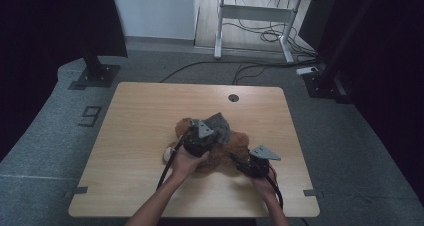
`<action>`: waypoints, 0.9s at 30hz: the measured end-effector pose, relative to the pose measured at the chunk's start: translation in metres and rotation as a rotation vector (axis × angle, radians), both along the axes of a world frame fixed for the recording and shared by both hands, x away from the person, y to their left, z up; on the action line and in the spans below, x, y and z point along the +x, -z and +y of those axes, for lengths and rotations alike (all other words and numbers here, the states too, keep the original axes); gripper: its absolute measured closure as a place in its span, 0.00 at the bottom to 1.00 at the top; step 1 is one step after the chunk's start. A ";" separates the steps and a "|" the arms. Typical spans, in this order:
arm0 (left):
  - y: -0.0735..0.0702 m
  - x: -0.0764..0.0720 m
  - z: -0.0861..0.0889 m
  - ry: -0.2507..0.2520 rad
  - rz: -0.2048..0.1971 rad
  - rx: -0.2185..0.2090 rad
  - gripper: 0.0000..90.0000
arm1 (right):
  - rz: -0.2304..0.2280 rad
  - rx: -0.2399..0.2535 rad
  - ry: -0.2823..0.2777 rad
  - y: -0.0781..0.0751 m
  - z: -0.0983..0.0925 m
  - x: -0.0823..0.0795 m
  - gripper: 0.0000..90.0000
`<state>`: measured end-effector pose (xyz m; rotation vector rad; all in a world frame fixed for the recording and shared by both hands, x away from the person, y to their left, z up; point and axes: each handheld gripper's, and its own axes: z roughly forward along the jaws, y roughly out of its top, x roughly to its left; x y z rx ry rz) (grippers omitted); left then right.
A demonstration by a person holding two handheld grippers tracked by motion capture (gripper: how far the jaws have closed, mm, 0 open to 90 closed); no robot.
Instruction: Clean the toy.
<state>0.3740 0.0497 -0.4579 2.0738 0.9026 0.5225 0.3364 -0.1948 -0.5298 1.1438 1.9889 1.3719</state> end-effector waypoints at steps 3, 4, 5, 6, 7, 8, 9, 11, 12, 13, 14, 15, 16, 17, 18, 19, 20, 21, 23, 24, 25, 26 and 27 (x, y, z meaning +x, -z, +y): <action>-0.002 0.001 0.022 -0.045 0.004 -0.015 0.82 | 0.000 0.003 0.000 0.000 0.000 0.000 0.51; -0.002 0.001 0.030 -0.064 0.006 -0.016 0.82 | 0.000 0.003 0.000 0.000 0.000 0.000 0.51; -0.003 0.002 0.038 -0.084 0.010 -0.016 0.82 | 0.001 0.004 0.001 0.000 0.000 0.000 0.51; -0.003 0.002 0.046 -0.101 0.020 -0.017 0.82 | 0.001 0.006 0.001 0.000 0.000 0.000 0.51; -0.004 0.002 0.053 -0.117 0.029 -0.017 0.82 | 0.002 0.006 0.002 0.000 0.000 0.001 0.51; -0.004 0.002 0.060 -0.130 0.035 -0.017 0.82 | 0.003 0.006 0.001 0.000 0.000 0.001 0.52; -0.005 0.001 0.065 -0.137 0.040 -0.026 0.82 | 0.004 0.006 0.002 0.000 -0.001 0.001 0.51; -0.011 -0.003 0.068 -0.123 0.034 -0.054 0.82 | 0.005 0.010 0.004 0.000 -0.001 0.001 0.52; -0.015 -0.006 0.065 -0.108 0.020 -0.059 0.82 | 0.006 0.011 0.004 0.000 -0.001 0.001 0.52; -0.020 -0.009 0.059 -0.086 0.005 -0.067 0.82 | 0.006 0.011 0.004 0.000 -0.001 0.001 0.52; -0.026 -0.012 0.051 -0.063 -0.008 -0.082 0.82 | 0.005 0.011 0.005 0.000 -0.001 0.001 0.52; -0.032 -0.014 0.040 -0.037 -0.018 -0.091 0.82 | 0.004 0.011 0.006 0.001 -0.001 0.001 0.52; -0.037 -0.016 0.028 -0.009 -0.030 -0.093 0.82 | 0.004 0.009 0.006 0.000 -0.001 0.001 0.52; -0.041 -0.017 0.015 0.015 -0.040 -0.090 0.82 | -0.001 0.009 0.007 0.001 -0.001 0.000 0.52; -0.045 -0.016 0.001 0.040 -0.046 -0.084 0.82 | 0.000 0.007 0.007 0.001 -0.001 0.000 0.52; -0.047 -0.014 -0.014 0.061 -0.044 -0.076 0.82 | -0.002 0.007 0.006 0.001 -0.001 -0.001 0.52; -0.049 -0.012 -0.028 0.079 -0.040 -0.071 0.82 | -0.004 0.005 0.004 0.001 -0.001 -0.001 0.52; -0.050 -0.009 -0.041 0.092 -0.033 -0.075 0.82 | -0.004 0.005 0.004 0.001 -0.001 -0.001 0.52; -0.048 -0.003 -0.066 0.114 -0.019 -0.059 0.81 | -0.010 0.004 0.006 0.001 0.000 -0.002 0.52; -0.045 0.000 -0.078 0.121 -0.014 -0.041 0.81 | -0.014 0.005 0.008 0.002 0.000 -0.003 0.52; -0.040 0.003 -0.087 0.131 -0.002 -0.016 0.81 | -0.019 0.004 0.010 0.003 0.000 -0.003 0.52; -0.034 0.006 -0.095 0.136 0.015 0.000 0.81 | -0.019 0.004 0.009 0.003 0.000 -0.004 0.52; -0.027 0.008 -0.101 0.137 0.035 0.015 0.81 | -0.019 0.002 0.009 0.003 0.000 -0.004 0.52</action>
